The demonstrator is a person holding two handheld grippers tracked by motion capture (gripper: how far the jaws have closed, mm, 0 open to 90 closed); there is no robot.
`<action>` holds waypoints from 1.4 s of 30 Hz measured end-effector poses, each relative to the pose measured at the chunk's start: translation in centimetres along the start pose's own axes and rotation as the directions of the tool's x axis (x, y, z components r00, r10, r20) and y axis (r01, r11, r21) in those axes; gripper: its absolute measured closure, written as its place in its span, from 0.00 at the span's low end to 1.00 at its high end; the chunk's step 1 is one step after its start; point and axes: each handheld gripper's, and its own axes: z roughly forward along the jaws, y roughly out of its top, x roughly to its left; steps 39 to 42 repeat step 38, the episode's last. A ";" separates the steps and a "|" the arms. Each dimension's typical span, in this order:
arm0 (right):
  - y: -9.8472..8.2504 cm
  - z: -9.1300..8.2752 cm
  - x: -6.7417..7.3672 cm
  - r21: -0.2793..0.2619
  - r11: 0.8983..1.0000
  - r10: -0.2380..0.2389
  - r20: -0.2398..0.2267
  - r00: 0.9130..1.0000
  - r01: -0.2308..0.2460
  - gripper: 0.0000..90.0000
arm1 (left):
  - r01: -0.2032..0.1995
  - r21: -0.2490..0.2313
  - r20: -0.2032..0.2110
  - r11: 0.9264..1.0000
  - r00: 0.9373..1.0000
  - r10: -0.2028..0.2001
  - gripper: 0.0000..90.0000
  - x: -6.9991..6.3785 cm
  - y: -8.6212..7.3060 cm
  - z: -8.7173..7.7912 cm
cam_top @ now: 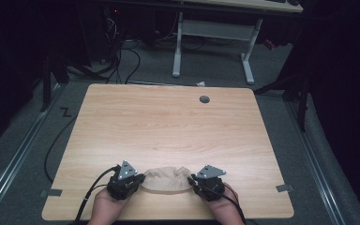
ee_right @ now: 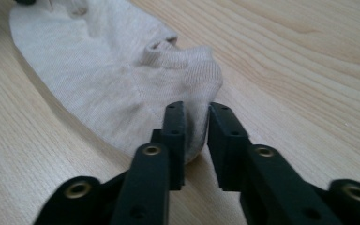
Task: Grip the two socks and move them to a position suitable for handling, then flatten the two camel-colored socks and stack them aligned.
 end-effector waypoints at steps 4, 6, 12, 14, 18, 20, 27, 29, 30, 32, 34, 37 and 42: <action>0.4 -0.8 -0.3 -0.054 0.998 0.029 0.009 1.000 -0.028 0.76 | -0.006 -0.036 0.004 0.999 1.000 0.006 0.79 0.4 0.2 -0.5; 0.8 -1.3 -0.6 -0.088 0.995 0.050 0.019 0.999 -0.048 0.73 | -0.004 -0.065 -0.010 0.998 1.000 0.004 0.74 0.7 0.5 -0.8; 1.1 -1.6 -2.4 -0.137 0.989 0.074 0.078 0.994 -0.063 0.67 | -0.042 -0.104 -0.148 0.994 0.989 0.026 0.61 3.1 0.7 -1.8; 0.9 -1.6 -3.4 -0.143 0.988 0.083 0.120 0.989 -0.066 0.65 | -0.052 -0.097 -0.218 0.994 0.976 0.030 0.57 4.5 0.4 -2.1; -0.3 -2.3 -6.3 -0.173 0.975 0.168 0.186 0.968 -0.136 0.62 | 0.024 -0.109 -0.253 0.994 0.966 -0.051 0.55 7.3 -0.1 -3.0; -1.2 -2.5 -7.6 -0.172 0.972 0.195 0.218 0.956 -0.159 0.61 | 0.041 -0.103 -0.251 0.994 0.966 -0.066 0.54 8.1 -0.3 -3.3; -3.8 -2.2 -10.5 -0.146 0.960 0.271 0.252 0.929 -0.240 0.59 | 0.091 -0.068 -0.267 0.994 0.958 -0.106 0.51 9.6 -1.0 -2.7; -3.8 -2.2 -10.4 -0.153 0.958 0.273 0.250 0.929 -0.241 0.59 | 0.087 -0.071 -0.267 0.994 0.958 -0.103 0.51 9.5 -1.1 -2.7; -3.7 -2.2 -10.4 -0.156 0.958 0.273 0.245 0.930 -0.240 0.59 | 0.089 -0.066 -0.257 0.994 0.961 -0.103 0.51 9.4 -1.1 -2.6; -3.4 -2.1 -10.2 -0.159 0.959 0.270 0.245 0.931 -0.236 0.59 | 0.083 -0.056 -0.255 0.995 0.962 -0.095 0.50 9.4 -1.2 -2.4; -3.2 -1.9 -10.1 -0.160 0.960 0.264 0.243 0.933 -0.230 0.58 | 0.098 -0.057 -0.237 0.994 0.965 -0.109 0.50 9.4 -1.3 -2.4; -3.0 -1.9 -9.9 -0.157 0.962 0.255 0.244 0.935 -0.222 0.58 | 0.095 -0.064 -0.224 0.993 0.969 -0.107 0.50 9.1 -1.4 -2.5; -3.0 -1.9 -9.8 -0.160 0.963 0.253 0.242 0.937 -0.218 0.58 | 0.089 -0.066 -0.214 0.994 0.972 -0.101 0.50 8.7 -1.1 -2.6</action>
